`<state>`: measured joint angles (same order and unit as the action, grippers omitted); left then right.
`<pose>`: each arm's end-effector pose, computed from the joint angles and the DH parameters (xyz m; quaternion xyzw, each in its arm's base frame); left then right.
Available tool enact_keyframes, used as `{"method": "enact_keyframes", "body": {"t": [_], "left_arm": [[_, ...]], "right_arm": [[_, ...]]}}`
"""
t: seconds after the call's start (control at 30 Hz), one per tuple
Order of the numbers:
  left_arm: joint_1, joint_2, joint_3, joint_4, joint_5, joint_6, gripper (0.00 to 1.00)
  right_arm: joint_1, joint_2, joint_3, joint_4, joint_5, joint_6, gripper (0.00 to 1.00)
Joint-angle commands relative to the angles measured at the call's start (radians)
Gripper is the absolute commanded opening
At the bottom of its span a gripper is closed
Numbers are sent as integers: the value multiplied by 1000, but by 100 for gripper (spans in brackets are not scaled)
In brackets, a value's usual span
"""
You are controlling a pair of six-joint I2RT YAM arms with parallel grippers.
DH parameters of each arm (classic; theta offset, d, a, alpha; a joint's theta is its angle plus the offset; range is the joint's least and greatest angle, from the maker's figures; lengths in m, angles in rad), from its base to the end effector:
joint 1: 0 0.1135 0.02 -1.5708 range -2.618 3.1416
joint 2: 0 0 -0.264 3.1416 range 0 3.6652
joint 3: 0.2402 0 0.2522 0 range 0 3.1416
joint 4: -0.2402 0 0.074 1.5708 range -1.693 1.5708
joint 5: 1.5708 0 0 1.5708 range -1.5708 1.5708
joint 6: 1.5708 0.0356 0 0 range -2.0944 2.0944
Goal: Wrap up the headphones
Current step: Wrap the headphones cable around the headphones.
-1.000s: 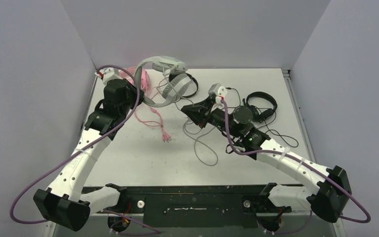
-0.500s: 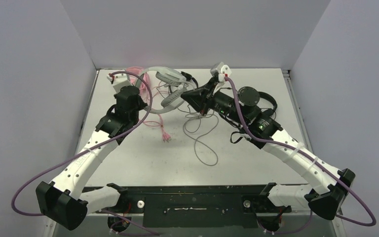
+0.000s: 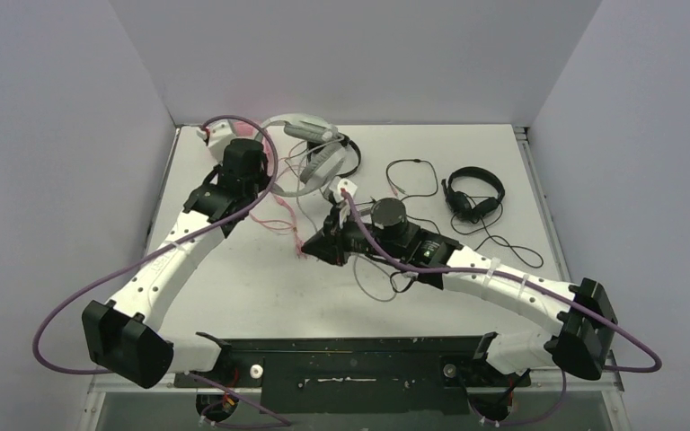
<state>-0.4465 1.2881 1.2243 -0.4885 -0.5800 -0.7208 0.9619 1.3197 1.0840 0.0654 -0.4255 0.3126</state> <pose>0.2637 -0.1046 0.3568 -0.2525 0.8097 -0.0491 0.5274 0.1661 0.2639 0.3523 -0.3674 0.6650 0.5045 0.4102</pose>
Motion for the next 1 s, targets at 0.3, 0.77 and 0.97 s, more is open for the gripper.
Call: {"method": "enact_keyframes", "body": {"t": [0.3, 0.77, 0.97], "left_arm": [[66, -5, 223, -22, 455, -315, 0], [68, -35, 209, 11, 784, -420, 0], [68, -53, 258, -97, 617, -310, 0]], "right_arm": [[-14, -57, -243, 156, 228, 106, 1], [-241, -162, -510, 451, 134, 93, 38], [-282, -124, -451, 375, 115, 157, 54]]}}
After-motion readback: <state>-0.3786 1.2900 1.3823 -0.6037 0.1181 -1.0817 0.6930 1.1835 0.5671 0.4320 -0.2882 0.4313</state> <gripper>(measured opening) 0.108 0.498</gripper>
